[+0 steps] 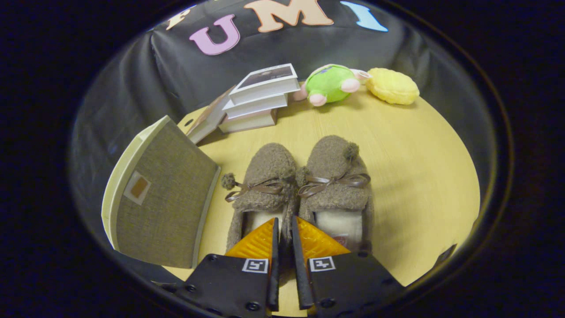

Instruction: Open the storage box then place both shoes into the box .Put the left shoe in first, then the right shoe, with the right side of both shoes facing outward in a uniform manner.

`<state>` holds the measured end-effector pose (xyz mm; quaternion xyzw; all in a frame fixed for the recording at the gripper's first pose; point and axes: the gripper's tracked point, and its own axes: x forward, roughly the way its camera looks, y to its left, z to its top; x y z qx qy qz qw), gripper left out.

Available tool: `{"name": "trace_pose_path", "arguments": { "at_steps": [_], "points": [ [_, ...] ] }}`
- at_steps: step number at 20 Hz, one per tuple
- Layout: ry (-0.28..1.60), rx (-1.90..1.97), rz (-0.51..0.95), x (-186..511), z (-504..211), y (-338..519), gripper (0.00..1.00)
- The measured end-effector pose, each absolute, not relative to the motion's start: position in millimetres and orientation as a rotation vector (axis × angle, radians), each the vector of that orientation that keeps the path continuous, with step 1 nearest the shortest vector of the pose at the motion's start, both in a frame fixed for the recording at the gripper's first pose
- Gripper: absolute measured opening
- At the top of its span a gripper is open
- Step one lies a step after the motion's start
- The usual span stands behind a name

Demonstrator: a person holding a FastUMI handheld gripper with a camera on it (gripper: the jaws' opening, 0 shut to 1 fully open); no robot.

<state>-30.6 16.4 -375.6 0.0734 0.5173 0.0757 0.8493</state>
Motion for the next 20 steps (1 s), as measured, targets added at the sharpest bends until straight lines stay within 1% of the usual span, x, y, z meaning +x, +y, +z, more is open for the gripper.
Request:
{"name": "trace_pose_path", "arguments": {
  "at_steps": [3, 5, 8, 13, 20],
  "points": [
    [1.114, 0.060, 0.154, -30, -390, 18, 0.20],
    [1.112, 0.024, 0.143, -25, -386, 16, 0.04],
    [1.113, 0.044, 0.128, -25, -378, 18, 0.04],
    [1.136, 0.281, 0.070, -16, -354, 27, 0.03],
    [1.098, 0.418, 0.071, -13, -299, 42, 0.03]
  ]
}}
